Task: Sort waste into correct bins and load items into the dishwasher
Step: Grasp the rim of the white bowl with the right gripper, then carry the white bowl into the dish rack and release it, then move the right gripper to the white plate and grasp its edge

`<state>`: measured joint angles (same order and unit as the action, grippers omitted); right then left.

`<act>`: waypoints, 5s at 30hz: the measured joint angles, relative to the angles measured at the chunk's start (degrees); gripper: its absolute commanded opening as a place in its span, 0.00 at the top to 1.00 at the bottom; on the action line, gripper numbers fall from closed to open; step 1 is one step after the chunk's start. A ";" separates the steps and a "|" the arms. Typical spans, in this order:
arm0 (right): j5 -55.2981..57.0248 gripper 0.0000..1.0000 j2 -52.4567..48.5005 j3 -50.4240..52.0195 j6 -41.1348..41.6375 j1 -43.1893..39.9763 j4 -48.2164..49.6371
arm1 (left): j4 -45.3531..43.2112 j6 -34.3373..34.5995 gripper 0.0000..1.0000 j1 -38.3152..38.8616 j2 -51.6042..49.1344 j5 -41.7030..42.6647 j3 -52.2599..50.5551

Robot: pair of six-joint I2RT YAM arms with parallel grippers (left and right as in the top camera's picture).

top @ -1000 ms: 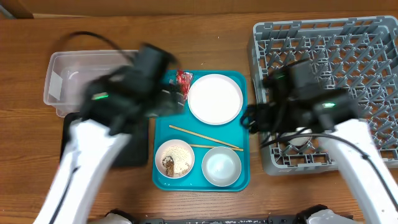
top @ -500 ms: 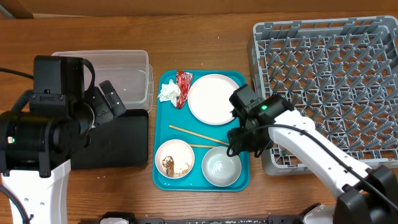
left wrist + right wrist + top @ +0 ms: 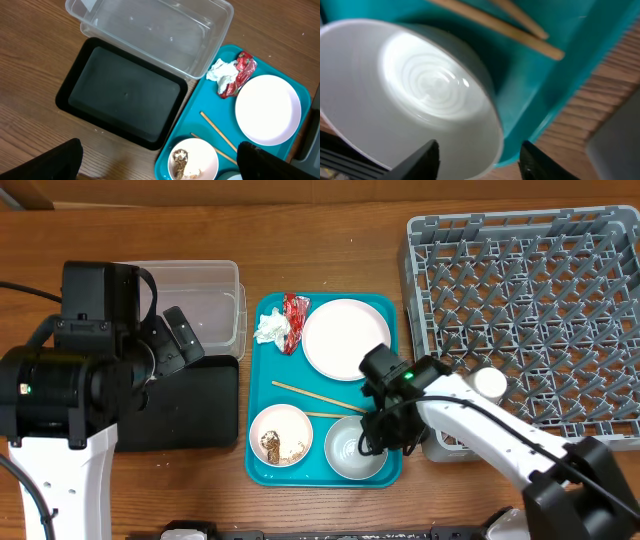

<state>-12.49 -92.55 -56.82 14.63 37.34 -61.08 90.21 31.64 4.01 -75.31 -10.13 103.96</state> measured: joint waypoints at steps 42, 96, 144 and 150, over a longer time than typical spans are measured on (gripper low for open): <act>55.04 0.96 7.74 -39.08 30.42 -28.63 -18.36 | 0.04 0.00 0.00 0.00 -0.15 0.00 0.00; 69.94 0.96 -21.46 -37.62 33.16 -36.09 -9.60 | 0.02 0.00 0.00 0.00 -0.15 0.00 0.00; 17.25 0.49 -16.13 -37.59 12.44 -9.27 -7.48 | 0.02 0.00 0.00 0.00 -0.15 0.00 0.00; 12.28 0.56 -16.13 -28.35 24.02 -9.99 -3.63 | 0.02 0.00 0.00 0.00 -0.15 0.00 0.00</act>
<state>-0.21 -108.68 -85.17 38.65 27.35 -64.71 90.24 31.64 4.01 -75.46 -10.13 103.96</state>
